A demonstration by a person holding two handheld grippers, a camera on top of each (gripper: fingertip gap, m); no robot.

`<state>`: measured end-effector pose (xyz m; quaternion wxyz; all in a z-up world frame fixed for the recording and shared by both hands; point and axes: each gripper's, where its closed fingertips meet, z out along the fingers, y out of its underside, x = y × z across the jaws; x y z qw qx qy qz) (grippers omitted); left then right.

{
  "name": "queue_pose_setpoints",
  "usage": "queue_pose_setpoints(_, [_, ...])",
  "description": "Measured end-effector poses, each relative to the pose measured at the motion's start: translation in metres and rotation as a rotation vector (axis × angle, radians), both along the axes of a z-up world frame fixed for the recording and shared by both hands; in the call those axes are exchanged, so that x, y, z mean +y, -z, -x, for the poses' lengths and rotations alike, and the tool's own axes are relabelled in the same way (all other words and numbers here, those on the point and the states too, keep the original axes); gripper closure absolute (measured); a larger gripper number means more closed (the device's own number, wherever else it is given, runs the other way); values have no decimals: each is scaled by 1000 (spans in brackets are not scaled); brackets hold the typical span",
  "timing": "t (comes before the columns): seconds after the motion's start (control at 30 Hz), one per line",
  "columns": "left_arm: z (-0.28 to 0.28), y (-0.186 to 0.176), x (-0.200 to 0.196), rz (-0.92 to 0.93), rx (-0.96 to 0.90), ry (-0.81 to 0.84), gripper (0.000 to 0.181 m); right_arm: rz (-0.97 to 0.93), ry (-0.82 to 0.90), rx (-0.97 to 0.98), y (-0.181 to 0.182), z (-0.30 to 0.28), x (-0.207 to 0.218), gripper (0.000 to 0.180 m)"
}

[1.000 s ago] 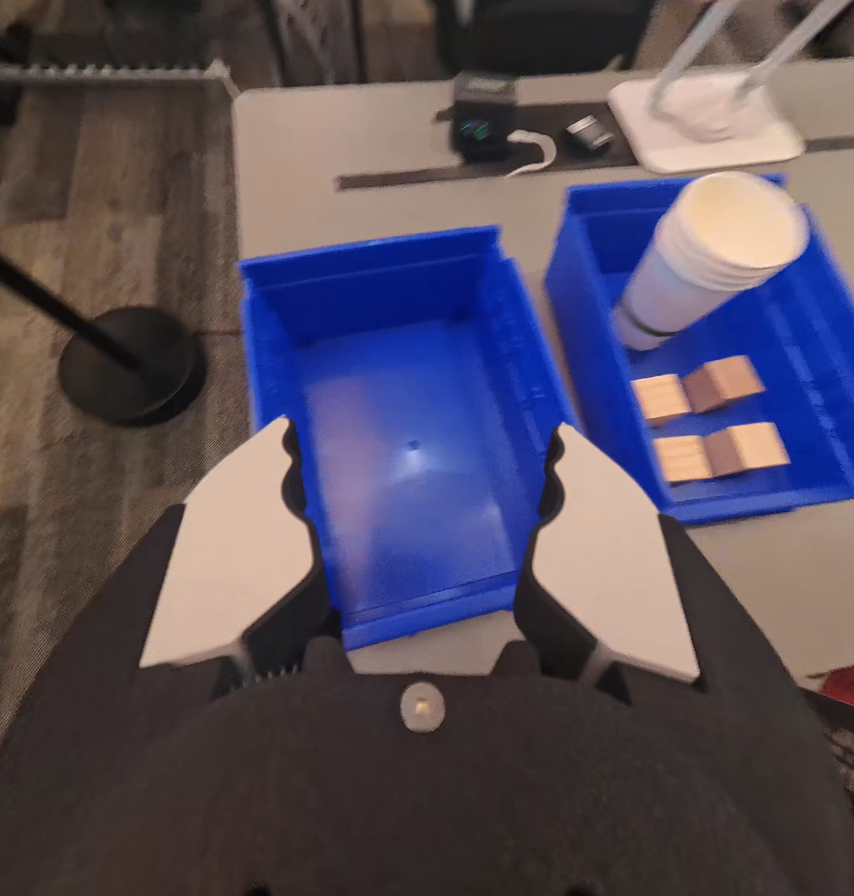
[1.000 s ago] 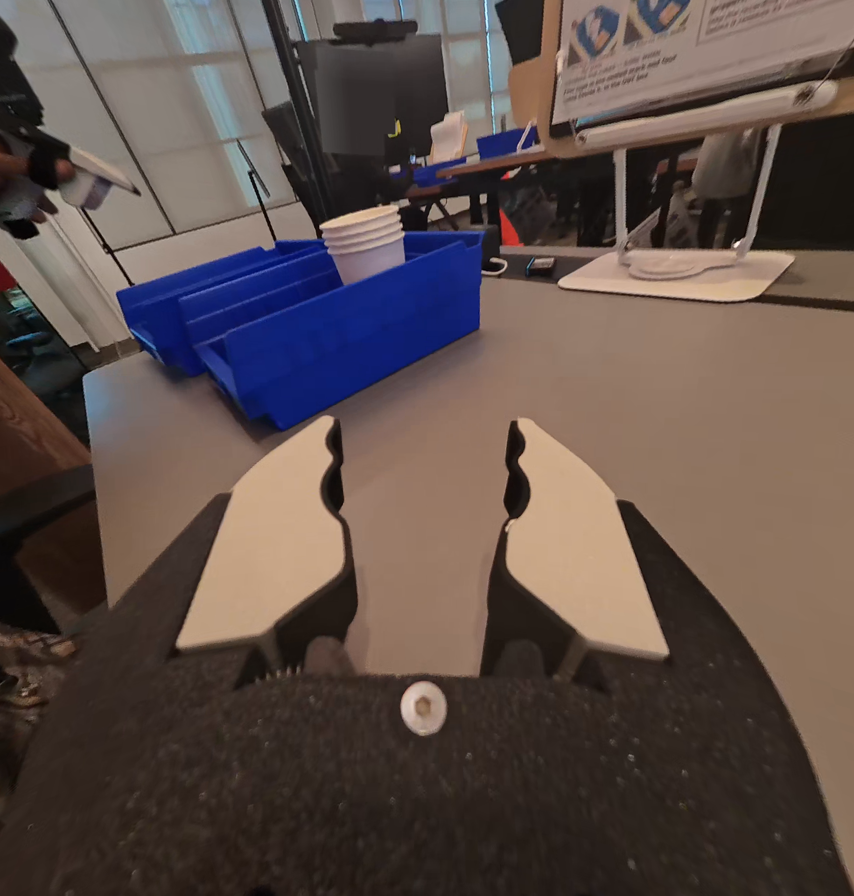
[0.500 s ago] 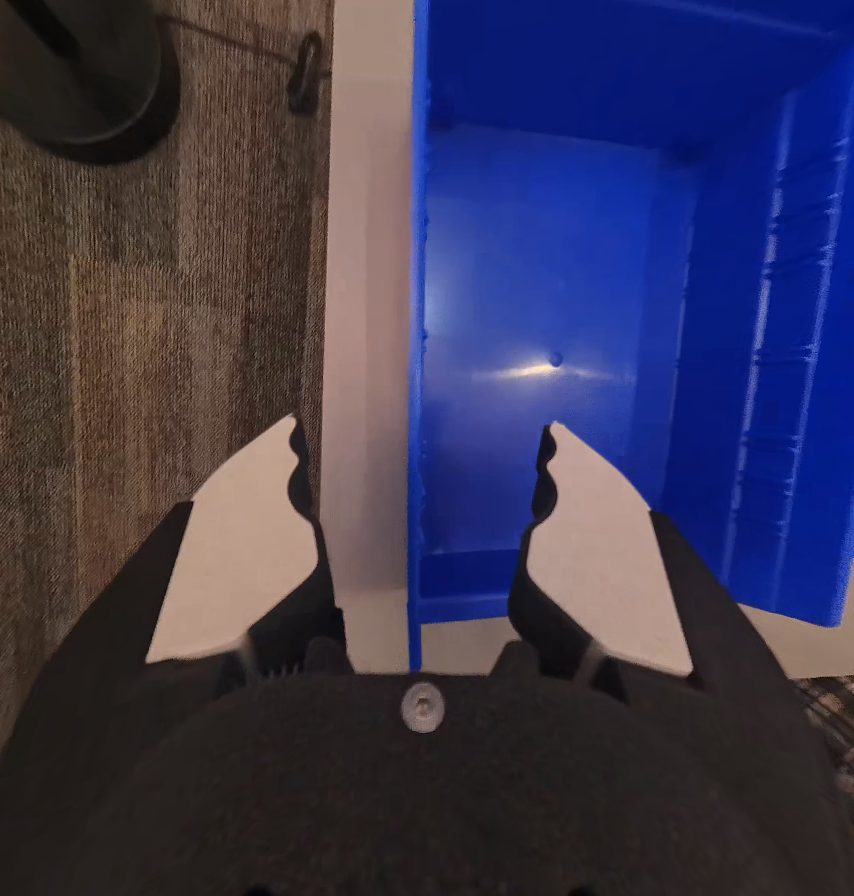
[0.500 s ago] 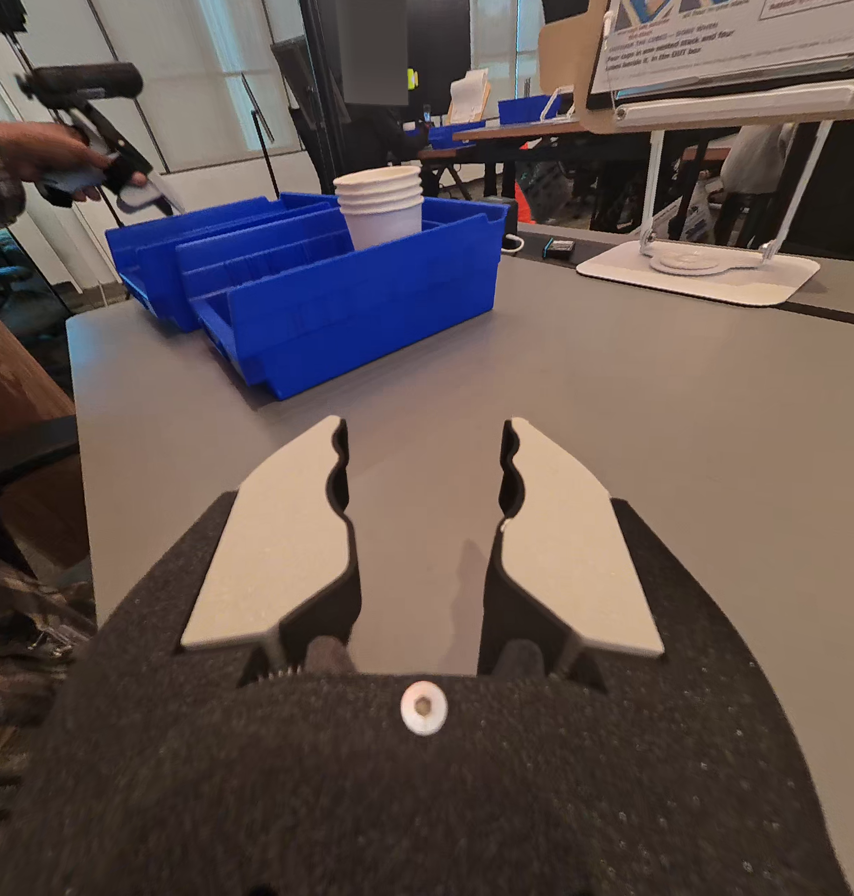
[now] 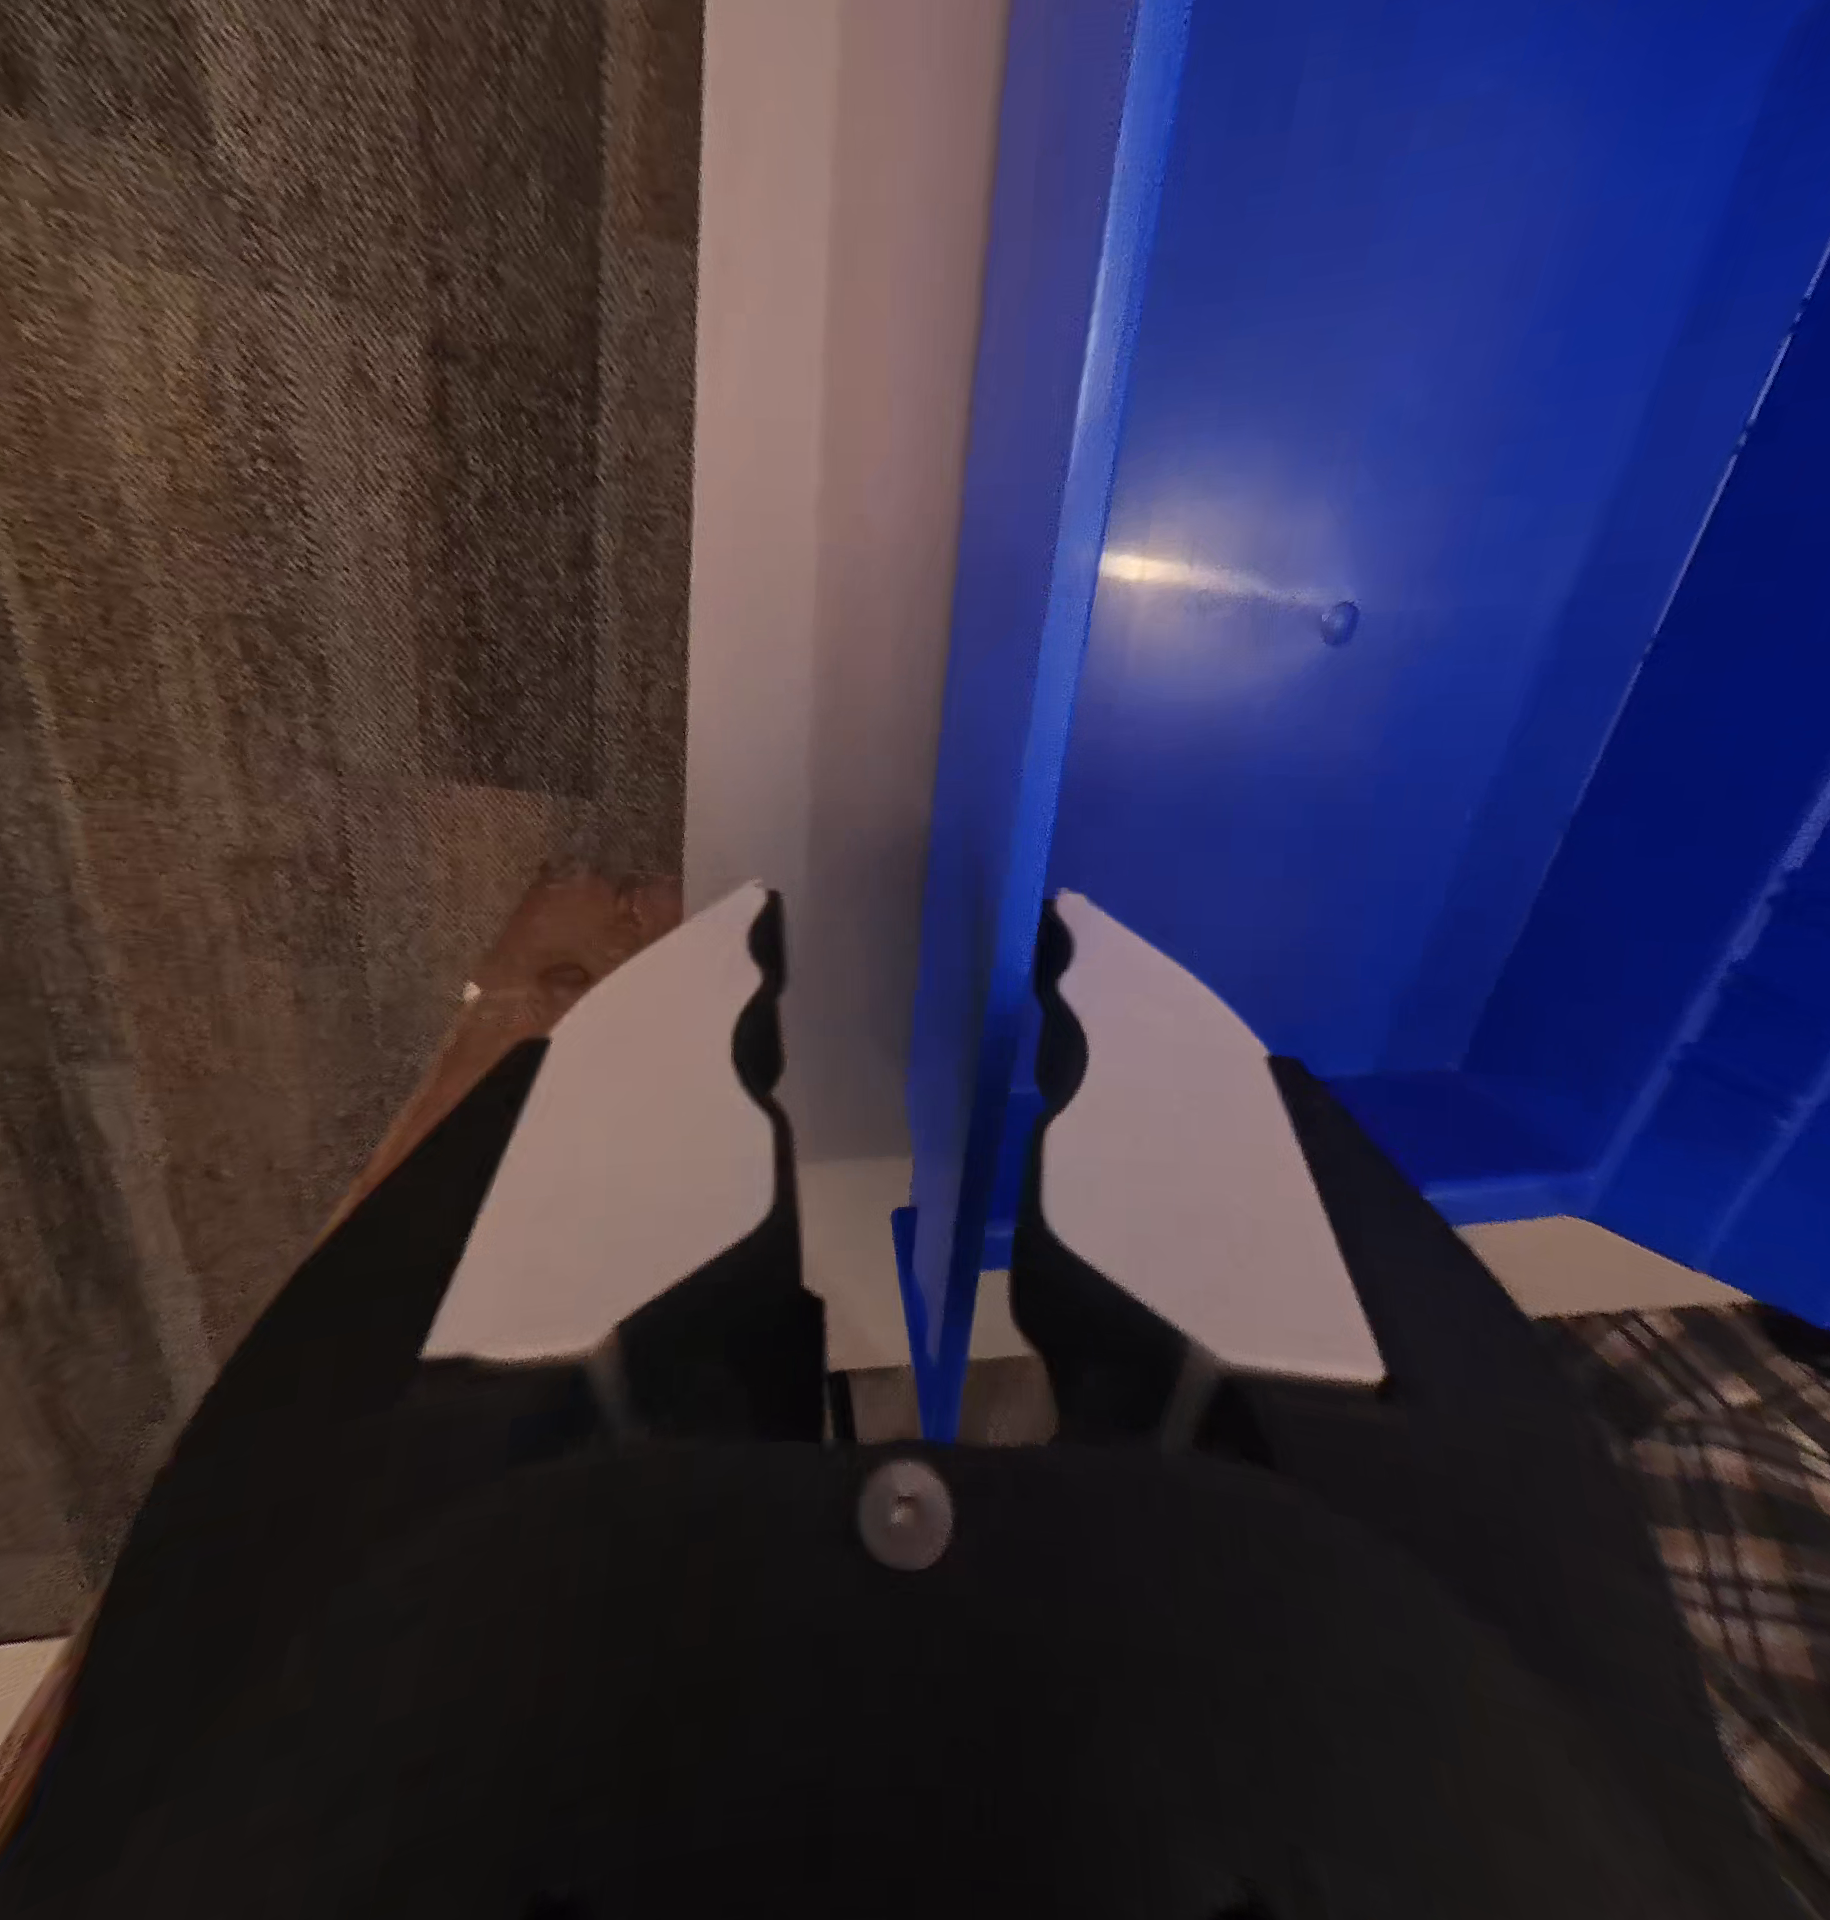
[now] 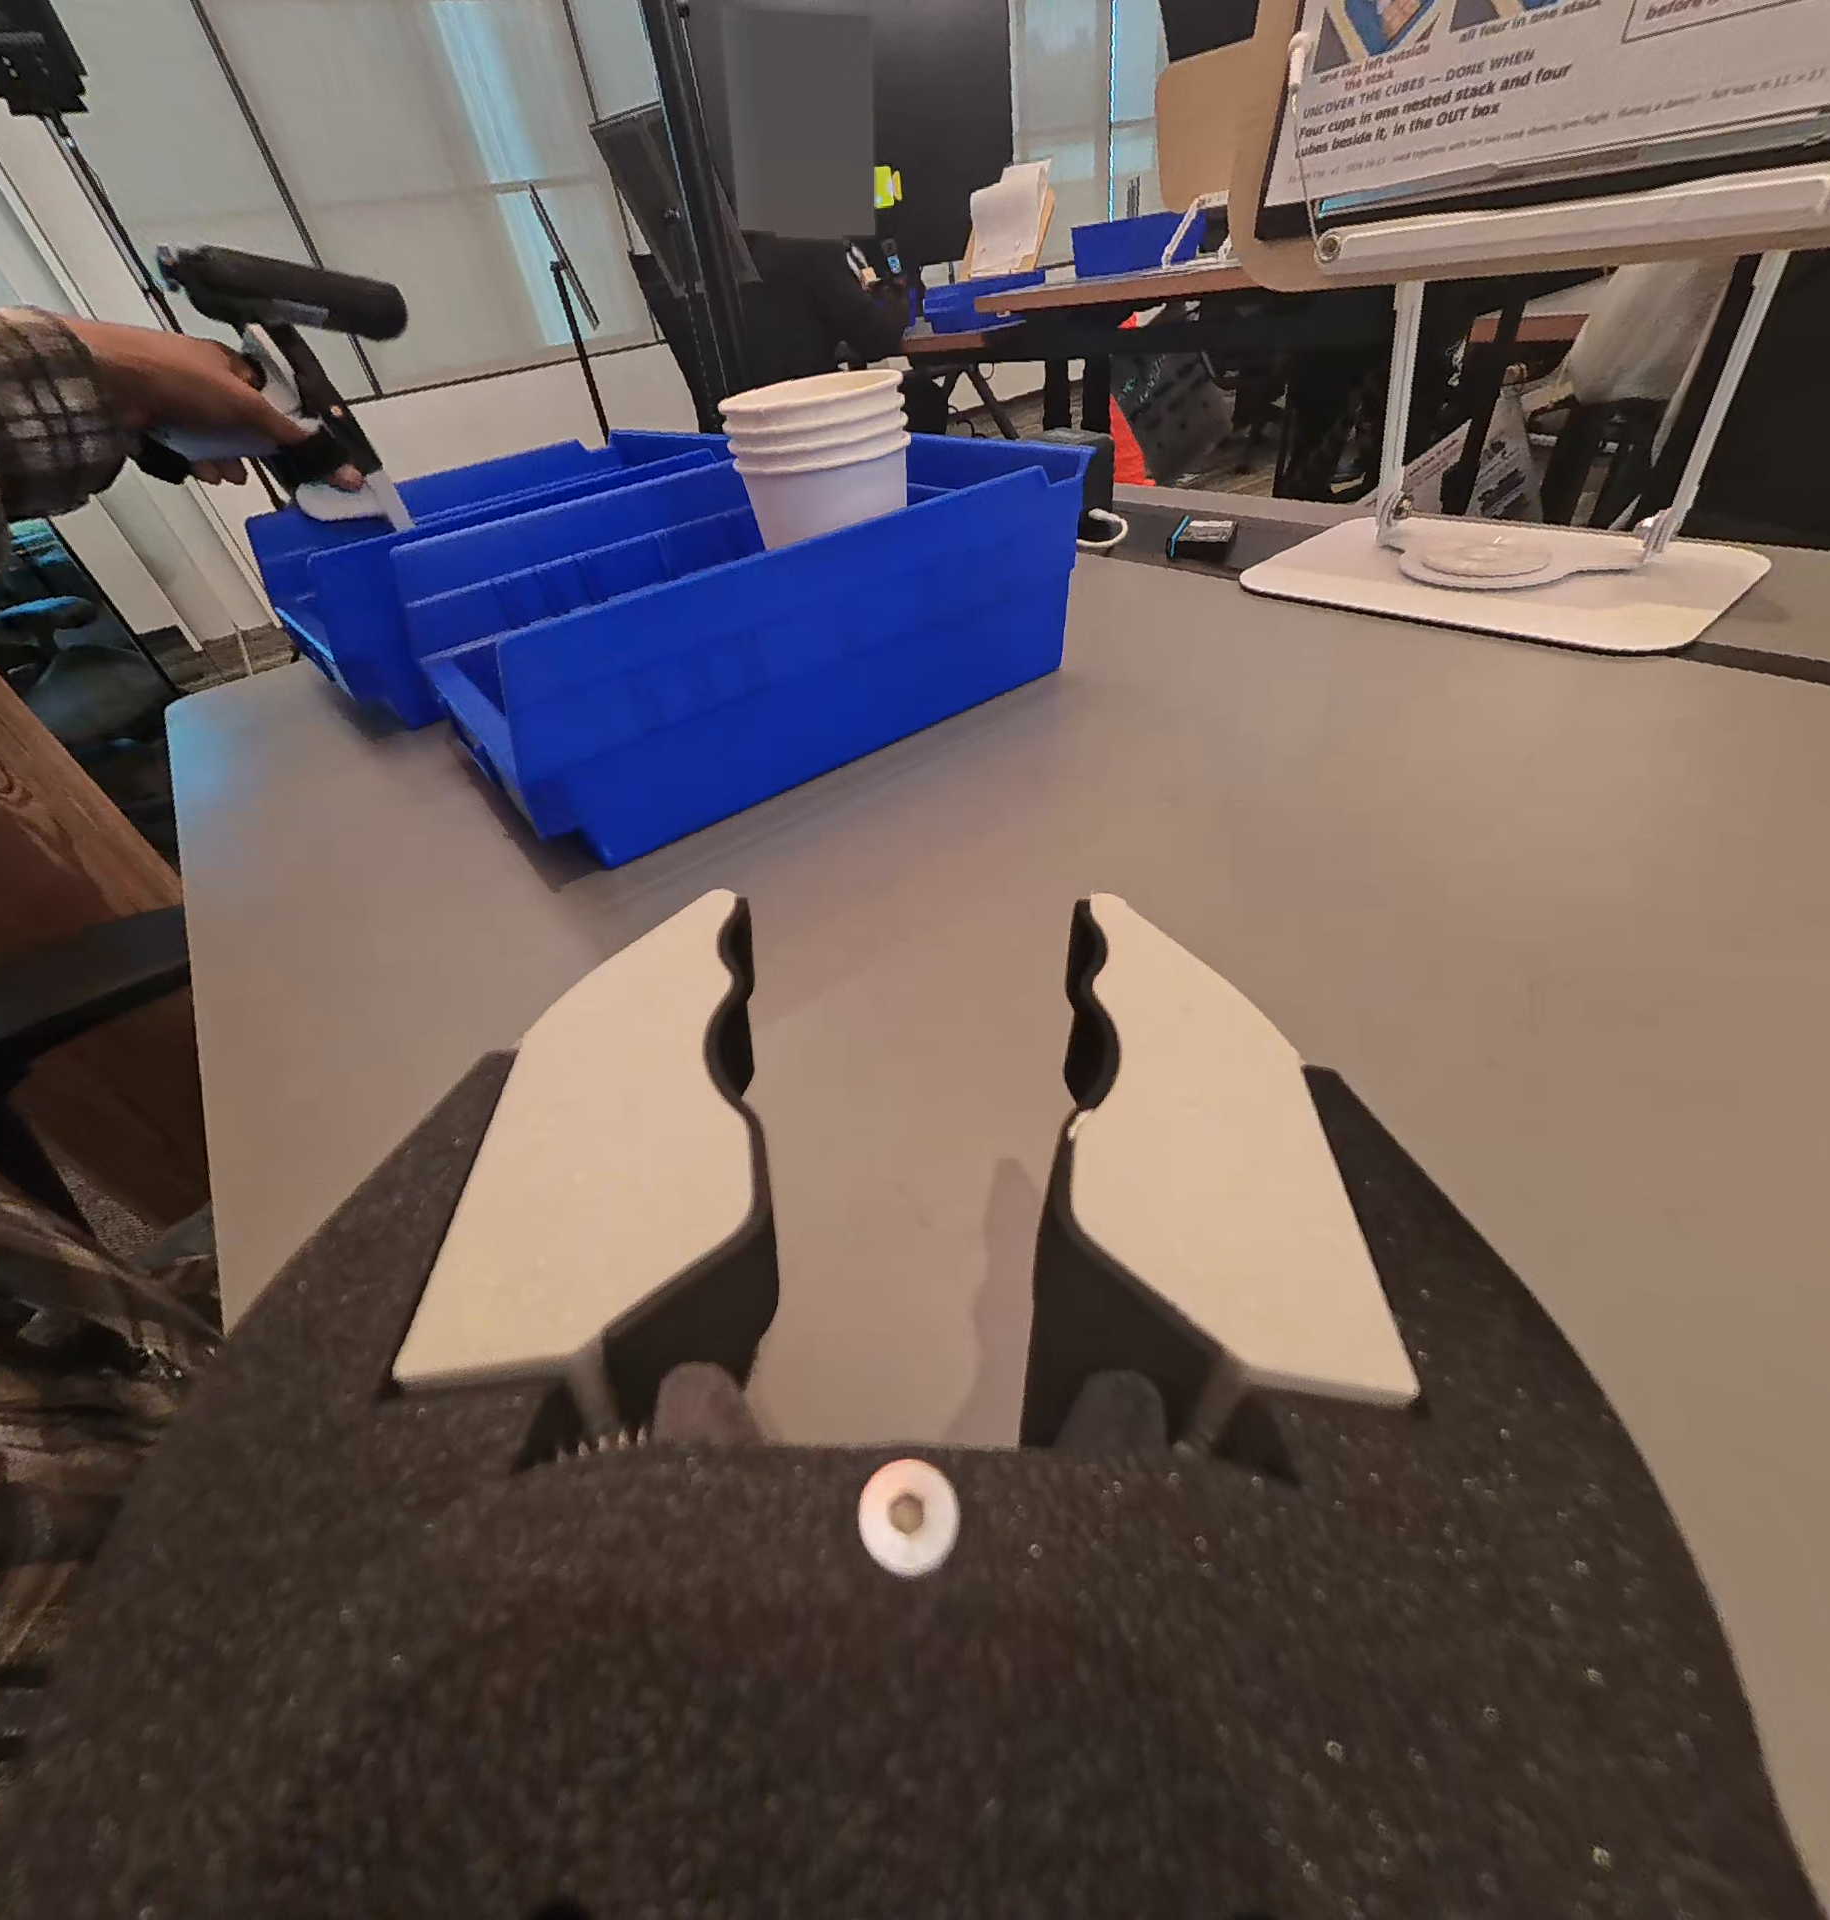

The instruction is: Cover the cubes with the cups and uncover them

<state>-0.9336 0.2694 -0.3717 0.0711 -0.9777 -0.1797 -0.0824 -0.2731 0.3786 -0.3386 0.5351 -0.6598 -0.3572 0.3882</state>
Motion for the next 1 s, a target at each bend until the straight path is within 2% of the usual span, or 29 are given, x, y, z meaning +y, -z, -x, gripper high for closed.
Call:
queue_pose_setpoints(0.13, [-18,8,-2,33,-178,-12,169,-5,0,-1,0,0,0,123])
queue_pose_setpoints(0.4, [-10,7,-6,60,-113,-24,175,-7,6,25,-3,-3,0,126])
queue_pose_setpoints(0.57, [4,-14,-17,26,-117,-142,176,-8,8,38,-4,-4,0,127])
queue_pose_setpoints(0.77, [16,-56,-32,-112,-185,-271,176,-13,7,29,-3,-3,0,129])
queue_pose_setpoints(0.9, [6,-104,-29,-160,-166,-249,176,-10,11,30,-3,-3,1,129])
queue_pose_setpoints(1.0, [-13,-145,-13,-182,-121,-188,176,-16,13,28,-4,-3,0,129])
